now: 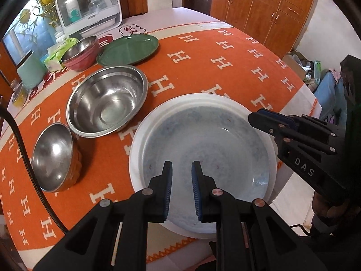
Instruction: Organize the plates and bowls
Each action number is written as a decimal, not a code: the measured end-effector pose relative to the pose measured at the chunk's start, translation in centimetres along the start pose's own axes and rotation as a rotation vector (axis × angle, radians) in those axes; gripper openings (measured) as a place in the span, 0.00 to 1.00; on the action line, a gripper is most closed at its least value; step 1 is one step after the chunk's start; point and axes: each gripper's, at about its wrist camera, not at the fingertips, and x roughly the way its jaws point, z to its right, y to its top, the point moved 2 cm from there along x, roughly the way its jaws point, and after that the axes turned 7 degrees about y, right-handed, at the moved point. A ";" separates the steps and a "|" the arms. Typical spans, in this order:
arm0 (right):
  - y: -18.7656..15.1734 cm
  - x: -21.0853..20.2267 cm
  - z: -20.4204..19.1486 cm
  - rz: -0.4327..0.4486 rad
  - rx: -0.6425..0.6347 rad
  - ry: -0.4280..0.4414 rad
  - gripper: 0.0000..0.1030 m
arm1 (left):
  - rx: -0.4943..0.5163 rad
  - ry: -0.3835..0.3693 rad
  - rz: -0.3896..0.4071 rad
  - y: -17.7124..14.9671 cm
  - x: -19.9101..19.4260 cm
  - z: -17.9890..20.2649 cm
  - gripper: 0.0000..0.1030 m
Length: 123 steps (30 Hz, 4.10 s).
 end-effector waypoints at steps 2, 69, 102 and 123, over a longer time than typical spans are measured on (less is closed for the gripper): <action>0.2 0.0 -0.3 0.005 0.001 -0.001 0.14 | 0.001 -0.006 0.001 0.0 -0.1 -0.2 0.15; 27.7 7.4 -2.3 -0.146 -0.135 0.015 0.73 | -0.347 0.080 -0.085 22.0 -0.2 -18.4 0.49; 23.0 23.1 6.7 -0.229 0.314 0.351 0.73 | -0.527 -0.155 -0.188 21.7 18.5 -19.5 0.56; 22.0 26.2 7.2 -0.202 0.359 0.428 0.31 | -0.587 -0.223 -0.100 20.7 20.7 -20.0 0.54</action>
